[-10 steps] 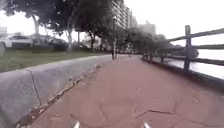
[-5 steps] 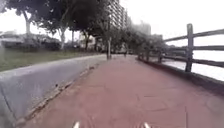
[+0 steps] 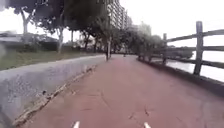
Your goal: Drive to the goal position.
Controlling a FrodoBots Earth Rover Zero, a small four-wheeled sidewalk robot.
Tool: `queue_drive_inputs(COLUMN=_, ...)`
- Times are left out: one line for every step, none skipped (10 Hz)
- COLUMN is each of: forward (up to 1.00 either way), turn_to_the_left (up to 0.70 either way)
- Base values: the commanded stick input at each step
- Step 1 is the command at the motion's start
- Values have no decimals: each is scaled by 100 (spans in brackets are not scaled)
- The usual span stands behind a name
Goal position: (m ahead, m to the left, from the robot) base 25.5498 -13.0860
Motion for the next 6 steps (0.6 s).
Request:
queue_drive_inputs(forward=70, turn_to_the_left=0)
queue_drive_inputs(forward=70, turn_to_the_left=0)
queue_drive_inputs(forward=70, turn_to_the_left=0)
queue_drive_inputs(forward=70, turn_to_the_left=0)
queue_drive_inputs(forward=70, turn_to_the_left=0)
queue_drive_inputs(forward=70, turn_to_the_left=0)
